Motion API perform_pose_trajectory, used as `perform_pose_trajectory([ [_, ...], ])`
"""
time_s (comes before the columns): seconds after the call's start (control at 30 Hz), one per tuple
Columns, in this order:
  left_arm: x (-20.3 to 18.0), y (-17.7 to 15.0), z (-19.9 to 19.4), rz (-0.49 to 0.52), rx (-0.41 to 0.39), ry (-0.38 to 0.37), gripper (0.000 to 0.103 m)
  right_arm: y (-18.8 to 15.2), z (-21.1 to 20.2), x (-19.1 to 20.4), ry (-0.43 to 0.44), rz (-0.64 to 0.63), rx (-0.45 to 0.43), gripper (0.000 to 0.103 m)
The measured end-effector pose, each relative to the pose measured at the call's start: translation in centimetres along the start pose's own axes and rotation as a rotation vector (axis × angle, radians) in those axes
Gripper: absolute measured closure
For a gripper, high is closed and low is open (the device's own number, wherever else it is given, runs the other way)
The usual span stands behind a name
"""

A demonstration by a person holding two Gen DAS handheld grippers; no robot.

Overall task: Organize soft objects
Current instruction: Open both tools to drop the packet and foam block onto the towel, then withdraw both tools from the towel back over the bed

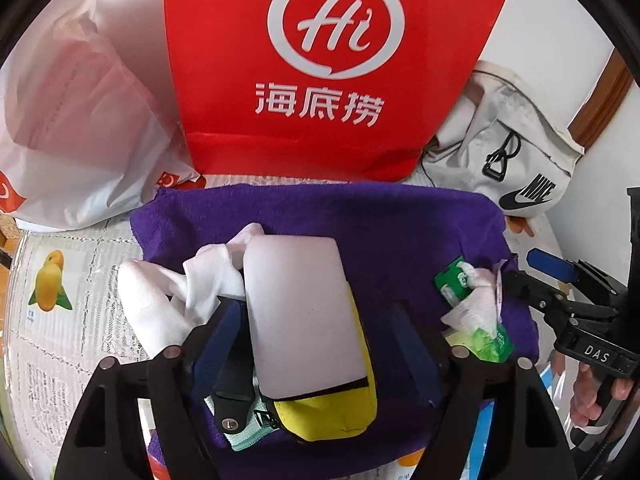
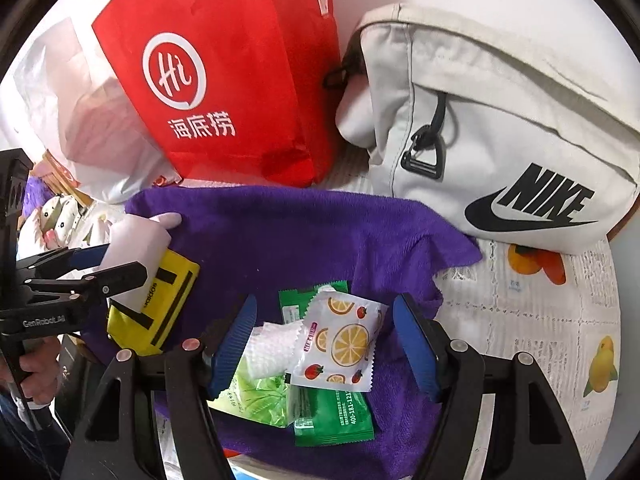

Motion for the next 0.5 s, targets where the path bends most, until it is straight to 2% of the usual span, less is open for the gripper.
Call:
perform_pose_trajectory([
  [0.2, 0.4, 0.1, -1.1, -0.011, -0.011, 0.006, 0.026, 0.4, -1.0, 0.7, 0.009, -0.003, -0.028, 0.032],
  [0.5, 0.1, 0.6, -4.8, 0.015, -0.089, 0.043, 0.026, 1.0, -5.6, 2.9, 0.023, -0.005, -0.154, 0.032],
])
Point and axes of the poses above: each gripper's, at about its wrist camera, not at the fingertips, and z roughly the way its jaws point, x to its left, y to its top, the point moved 8 cm from there along z, roughly the way its jaws point, and after that the axes turned 4 degrees about y, right-handed, at the moved point
